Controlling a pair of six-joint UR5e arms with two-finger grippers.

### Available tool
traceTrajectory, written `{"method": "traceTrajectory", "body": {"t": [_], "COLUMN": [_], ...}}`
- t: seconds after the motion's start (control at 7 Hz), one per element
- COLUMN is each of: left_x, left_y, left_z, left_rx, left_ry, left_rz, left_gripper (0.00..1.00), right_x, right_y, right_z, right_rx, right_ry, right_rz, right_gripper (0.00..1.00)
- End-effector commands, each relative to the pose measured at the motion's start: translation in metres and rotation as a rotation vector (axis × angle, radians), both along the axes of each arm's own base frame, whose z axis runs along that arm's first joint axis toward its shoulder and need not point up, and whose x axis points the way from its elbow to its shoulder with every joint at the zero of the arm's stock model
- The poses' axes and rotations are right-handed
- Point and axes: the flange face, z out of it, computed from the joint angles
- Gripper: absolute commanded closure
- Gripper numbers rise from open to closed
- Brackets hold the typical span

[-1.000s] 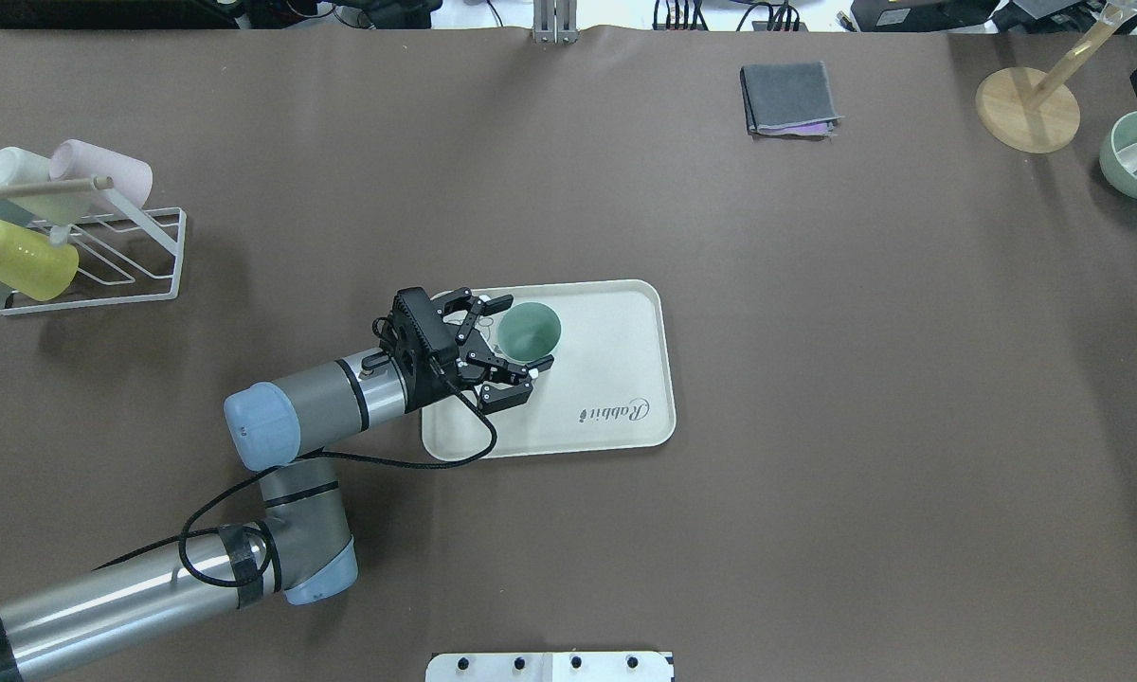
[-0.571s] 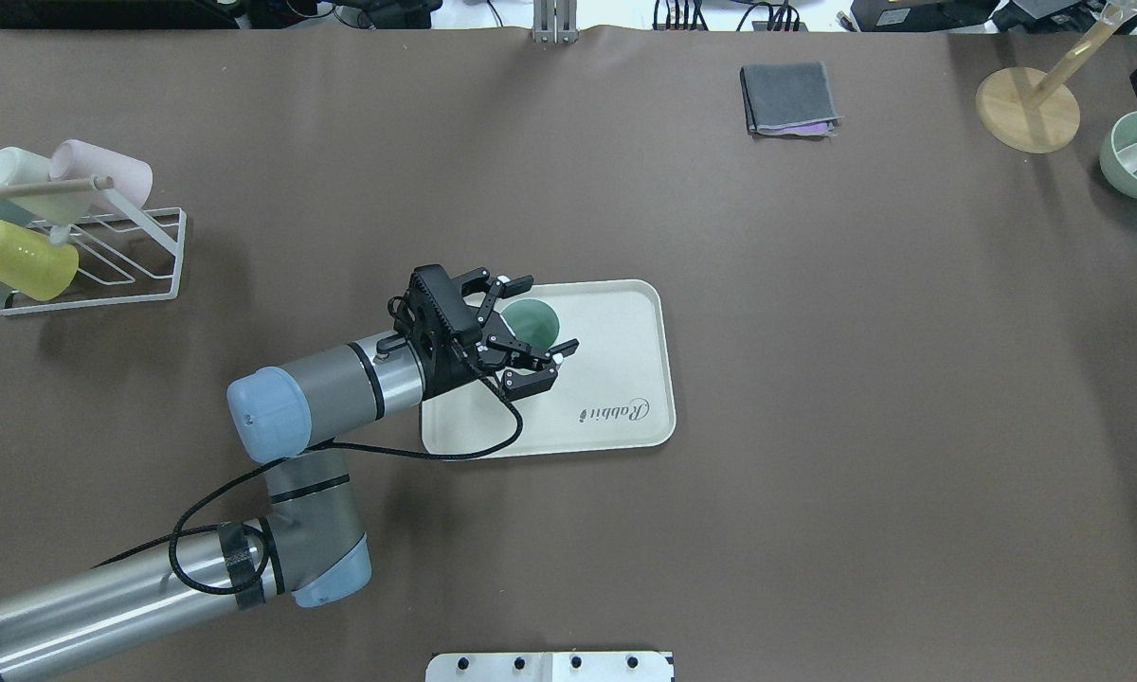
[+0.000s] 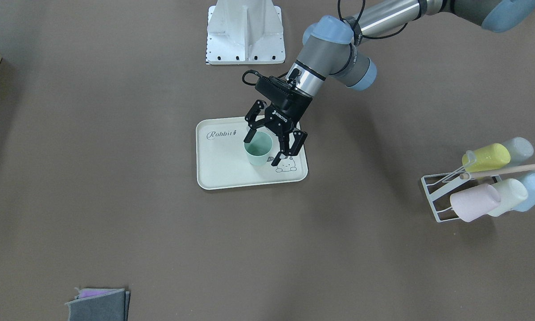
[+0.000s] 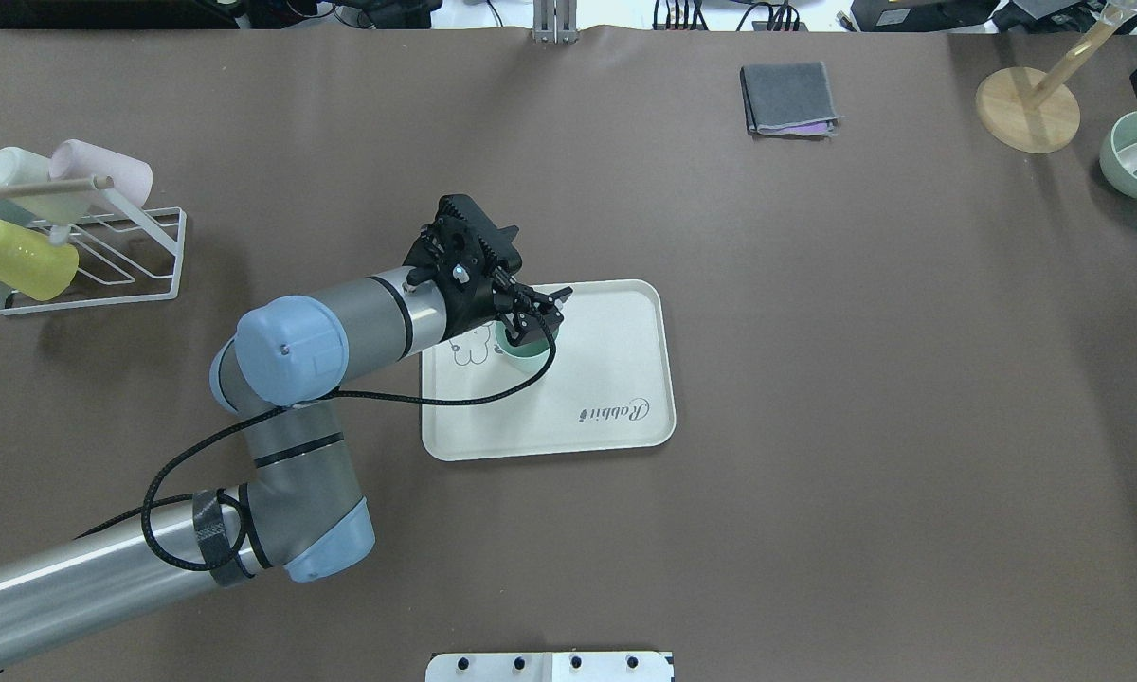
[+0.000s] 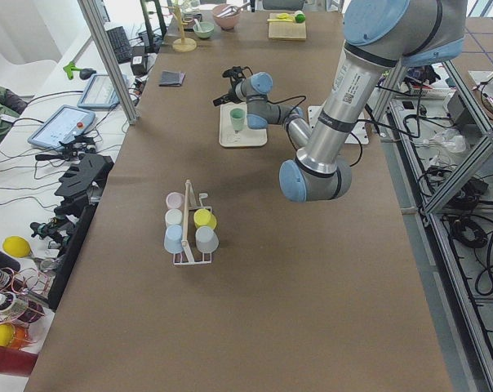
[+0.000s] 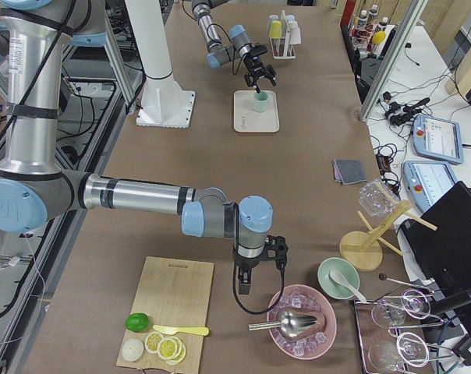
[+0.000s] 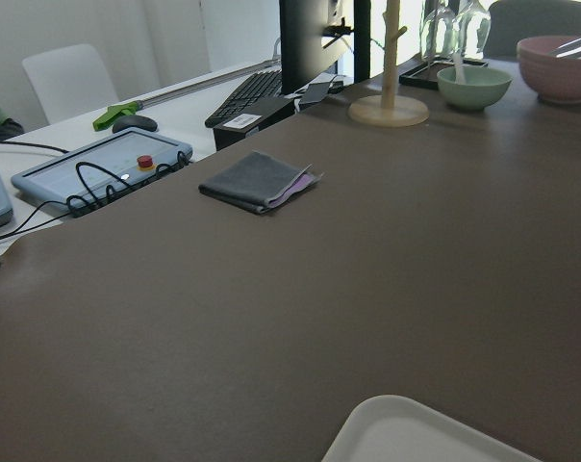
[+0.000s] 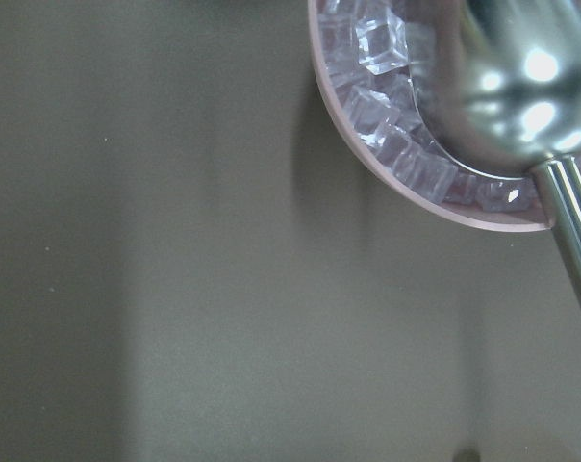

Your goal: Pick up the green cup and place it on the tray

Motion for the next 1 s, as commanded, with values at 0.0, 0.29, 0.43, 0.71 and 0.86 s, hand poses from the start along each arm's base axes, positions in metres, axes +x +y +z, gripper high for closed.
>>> {"method": "traceTrajectory", "body": {"t": [0.0,0.29,0.43,0.71,0.86], "left_x": [-0.057,-0.091,-0.101,-0.106,-0.112], "left_y": [-0.036,-0.056,-0.063,-0.066,-0.067], "left_z": [-0.007,0.007,0.014,0.037,0.035], "left_rx": [-0.029,-0.018,-0.014,-0.071,-0.106], "left_ry": [-0.323,-0.657,-0.778,-0.859,-0.829], "left_rz": [-0.043,-0.103,-0.142,-0.129,-0.114], "left_gripper": [0.01,0.01,0.01,0.01,0.01], "right_x": [-0.001,-0.001,-0.001,-0.001,-0.001], "right_y": [-0.003,-0.004,-0.004,-0.004,-0.004], "right_z": [-0.005,-0.006,-0.007,-0.007,-0.007], "right_rx": [0.011,0.012,0.015,0.014,0.014], "right_ry": [-0.006,-0.006,-0.006,-0.006,-0.006], "right_rz": [0.001,0.001,0.0,0.001,0.001], "right_gripper": [0.0,0.0,0.0,0.0,0.0]}}
